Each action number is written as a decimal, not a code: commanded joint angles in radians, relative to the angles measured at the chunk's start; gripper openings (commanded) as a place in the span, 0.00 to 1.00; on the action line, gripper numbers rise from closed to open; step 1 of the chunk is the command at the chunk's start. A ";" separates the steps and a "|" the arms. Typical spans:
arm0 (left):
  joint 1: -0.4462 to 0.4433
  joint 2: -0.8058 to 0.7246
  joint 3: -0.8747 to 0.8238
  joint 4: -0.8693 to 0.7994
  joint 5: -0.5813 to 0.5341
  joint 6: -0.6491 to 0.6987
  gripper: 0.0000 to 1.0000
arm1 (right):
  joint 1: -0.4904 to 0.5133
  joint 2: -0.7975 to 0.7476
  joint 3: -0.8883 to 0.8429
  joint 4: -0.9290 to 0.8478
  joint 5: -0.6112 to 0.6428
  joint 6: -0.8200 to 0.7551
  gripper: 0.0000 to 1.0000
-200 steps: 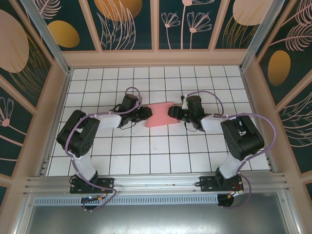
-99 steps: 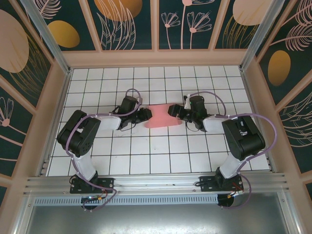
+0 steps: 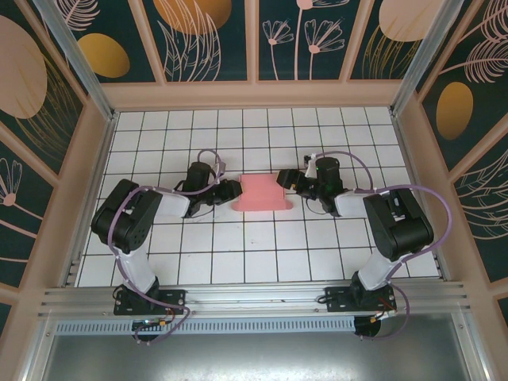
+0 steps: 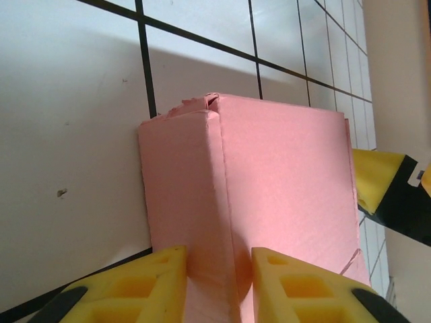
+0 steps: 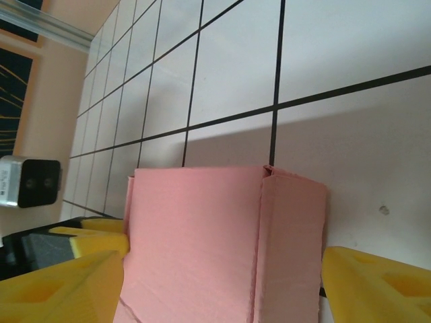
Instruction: Fold the paper box
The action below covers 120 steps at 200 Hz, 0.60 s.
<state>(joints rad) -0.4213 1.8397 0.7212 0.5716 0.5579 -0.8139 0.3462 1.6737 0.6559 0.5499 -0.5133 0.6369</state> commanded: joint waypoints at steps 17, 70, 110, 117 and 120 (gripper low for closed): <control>0.018 0.043 -0.048 0.117 0.093 -0.055 0.28 | -0.009 -0.012 -0.025 0.069 -0.061 0.042 0.78; 0.036 0.070 -0.068 0.180 0.128 -0.084 0.26 | -0.011 -0.009 -0.056 0.051 -0.051 0.073 0.81; 0.055 0.092 -0.088 0.233 0.147 -0.109 0.24 | -0.012 -0.013 -0.089 0.093 -0.075 0.103 0.83; 0.057 0.097 -0.090 0.239 0.150 -0.113 0.24 | -0.011 -0.013 -0.091 0.098 -0.081 0.107 0.83; 0.058 0.099 -0.091 0.243 0.152 -0.117 0.24 | -0.010 -0.013 -0.093 0.100 -0.083 0.108 0.83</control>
<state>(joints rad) -0.3767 1.9015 0.6540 0.7864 0.6895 -0.9054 0.3435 1.6737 0.5819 0.5999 -0.5621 0.7174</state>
